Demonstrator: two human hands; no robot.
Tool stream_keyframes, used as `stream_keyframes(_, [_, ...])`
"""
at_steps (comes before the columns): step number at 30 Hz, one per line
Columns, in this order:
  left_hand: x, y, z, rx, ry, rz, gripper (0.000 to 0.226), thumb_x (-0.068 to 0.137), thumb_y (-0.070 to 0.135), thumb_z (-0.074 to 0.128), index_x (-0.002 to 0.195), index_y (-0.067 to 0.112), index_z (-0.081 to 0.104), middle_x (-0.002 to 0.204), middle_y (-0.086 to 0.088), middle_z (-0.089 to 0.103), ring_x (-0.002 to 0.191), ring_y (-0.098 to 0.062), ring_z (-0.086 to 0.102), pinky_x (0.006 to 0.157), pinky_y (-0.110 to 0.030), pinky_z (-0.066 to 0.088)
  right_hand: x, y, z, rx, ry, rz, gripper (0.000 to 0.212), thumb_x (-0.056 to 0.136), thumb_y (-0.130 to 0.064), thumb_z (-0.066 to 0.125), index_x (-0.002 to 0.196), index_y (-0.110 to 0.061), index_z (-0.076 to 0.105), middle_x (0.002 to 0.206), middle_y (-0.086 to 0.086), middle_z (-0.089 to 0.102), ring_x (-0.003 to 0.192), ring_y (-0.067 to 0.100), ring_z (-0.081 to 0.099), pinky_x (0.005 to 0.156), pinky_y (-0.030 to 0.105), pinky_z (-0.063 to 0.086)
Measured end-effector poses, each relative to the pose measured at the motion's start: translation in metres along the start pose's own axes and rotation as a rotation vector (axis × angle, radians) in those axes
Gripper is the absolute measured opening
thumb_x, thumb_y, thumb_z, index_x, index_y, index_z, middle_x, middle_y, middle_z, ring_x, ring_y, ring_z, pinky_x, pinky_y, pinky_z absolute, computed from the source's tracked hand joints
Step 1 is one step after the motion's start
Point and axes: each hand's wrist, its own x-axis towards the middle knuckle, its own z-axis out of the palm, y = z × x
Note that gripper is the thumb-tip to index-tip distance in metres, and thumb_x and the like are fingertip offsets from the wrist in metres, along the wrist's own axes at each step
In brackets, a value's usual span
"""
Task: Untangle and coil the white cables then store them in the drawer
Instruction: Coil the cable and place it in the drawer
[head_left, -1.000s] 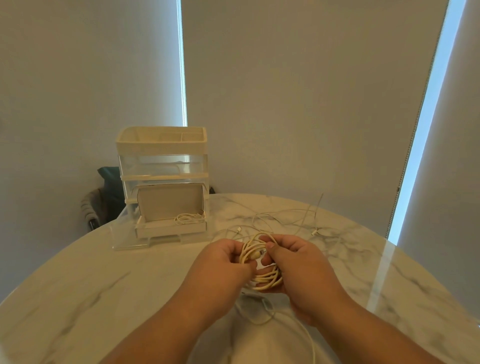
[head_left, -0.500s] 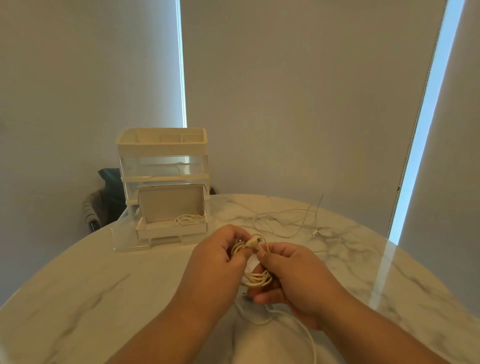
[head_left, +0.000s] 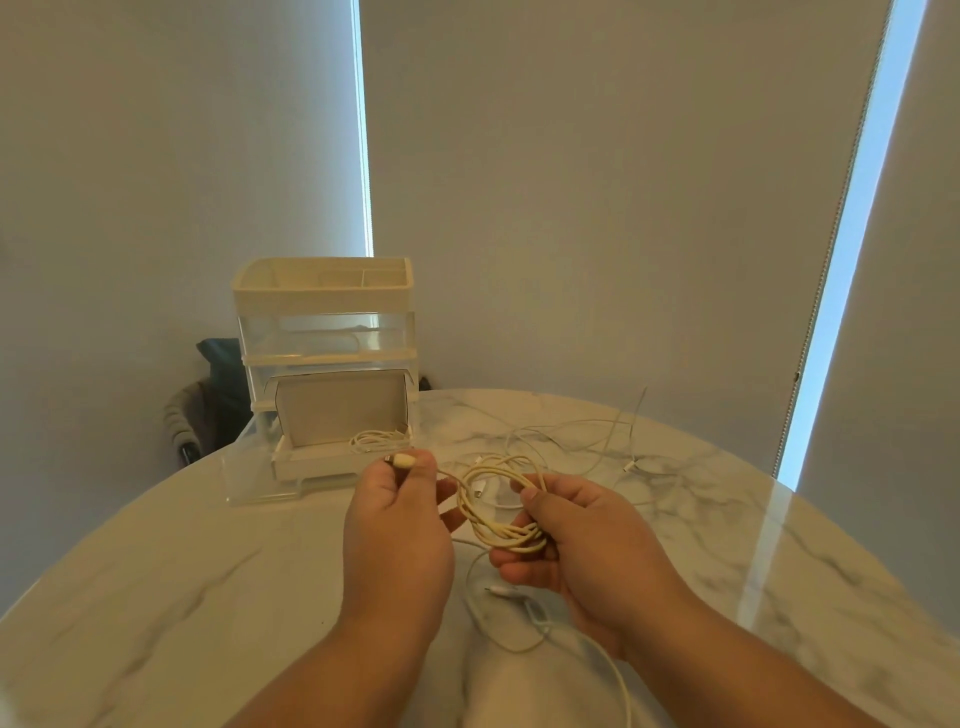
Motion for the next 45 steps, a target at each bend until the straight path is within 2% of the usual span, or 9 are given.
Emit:
stream_keyframes(7, [0.003,0.002,0.001,-0.086,-0.183,-0.193,0.019,0.101,0.025,0.052,0.106,0.009,0.061,0.100,-0.017,0.072,0.087,-0.031,0.073,0.067,-0.039,0.059,0.002,0.002,-0.003,-0.019,-0.071,0.003,0.017,0.100,-0.019,0.058,0.102,-0.006,0.068,0.071,0.012,0.069,0.064,0.029,0.068,0.054,0.033,0.057])
stream_keyframes(13, [0.002,0.001,0.000,0.023,-0.220,-0.084,0.016,0.097,0.021,0.058,0.086,0.017,0.068,0.089,-0.012,0.074,0.080,-0.022,0.072,0.077,-0.046,0.060,0.003,0.004,-0.004,-0.025,-0.124,-0.062,0.026,0.095,-0.005,0.061,0.117,-0.017,0.065,0.095,0.017,0.075,0.072,0.029,0.069,0.066,0.040,0.056])
stream_keyframes(19, [-0.003,0.002,0.001,0.007,-0.241,-0.095,0.008,0.095,0.013,0.059,0.091,0.011,0.065,0.089,-0.022,0.070,0.077,-0.025,0.068,0.078,-0.049,0.060,0.007,0.003,-0.005,-0.002,-0.035,-0.111,0.029,0.093,-0.002,0.060,0.116,-0.019,0.065,0.089,0.013,0.075,0.063,0.026,0.066,0.059,0.038,0.055])
stream_keyframes(28, [-0.004,0.008,0.003,-0.185,-0.169,-0.123,0.005,0.096,0.009,0.057,0.097,0.006,0.060,0.089,-0.016,0.075,0.083,-0.028,0.074,0.064,-0.034,0.058,0.011,0.006,-0.005,0.061,0.025,-0.176,0.029,0.098,-0.007,0.057,0.120,-0.023,0.067,0.103,0.009,0.076,0.075,0.025,0.070,0.059,0.035,0.056])
stream_keyframes(33, [-0.006,0.010,0.001,-0.055,-0.266,-0.040,0.012,0.097,0.013,0.057,0.096,0.016,0.068,0.089,-0.005,0.076,0.083,-0.021,0.074,0.067,-0.037,0.058,0.008,0.000,-0.007,0.100,0.040,-0.211,0.023,0.099,-0.004,0.055,0.113,-0.019,0.066,0.098,0.011,0.075,0.068,0.026,0.069,0.055,0.034,0.057])
stream_keyframes(37, [-0.001,0.006,-0.008,0.290,-0.433,0.189,0.011,0.092,0.019,0.065,0.096,0.029,0.068,0.093,0.007,0.072,0.082,-0.004,0.069,0.068,-0.024,0.056,0.005,-0.008,-0.009,0.175,-0.019,-0.125,0.010,0.097,-0.002,0.056,0.106,-0.005,0.061,0.079,0.013,0.070,0.058,0.025,0.065,0.049,0.032,0.056])
stream_keyframes(41, [0.007,0.007,-0.022,0.645,-0.607,0.379,0.039,0.075,0.034,0.077,0.106,0.041,0.054,0.125,0.036,0.049,0.117,0.018,0.045,0.102,-0.023,0.041,0.005,-0.013,-0.010,0.240,-0.083,0.015,0.010,0.097,-0.007,0.057,0.101,0.002,0.060,0.072,0.014,0.068,0.049,0.017,0.061,0.042,0.023,0.053])
stream_keyframes(43, [0.012,0.009,-0.023,0.630,-0.628,0.383,0.036,0.076,0.033,0.078,0.105,0.034,0.057,0.126,0.030,0.056,0.119,0.011,0.050,0.104,-0.034,0.045,0.004,-0.014,-0.010,0.282,-0.087,0.074,0.010,0.096,-0.007,0.058,0.100,0.002,0.061,0.070,0.013,0.067,0.045,0.013,0.058,0.039,0.021,0.051])
stream_keyframes(45, [0.012,0.011,-0.022,0.524,-0.669,0.323,0.029,0.076,0.029,0.079,0.098,0.022,0.060,0.106,0.012,0.070,0.101,-0.007,0.065,0.093,-0.044,0.053,0.004,-0.015,-0.012,0.249,-0.097,0.106,0.008,0.097,-0.009,0.058,0.094,-0.002,0.060,0.065,0.011,0.064,0.043,0.013,0.055,0.036,0.020,0.047])
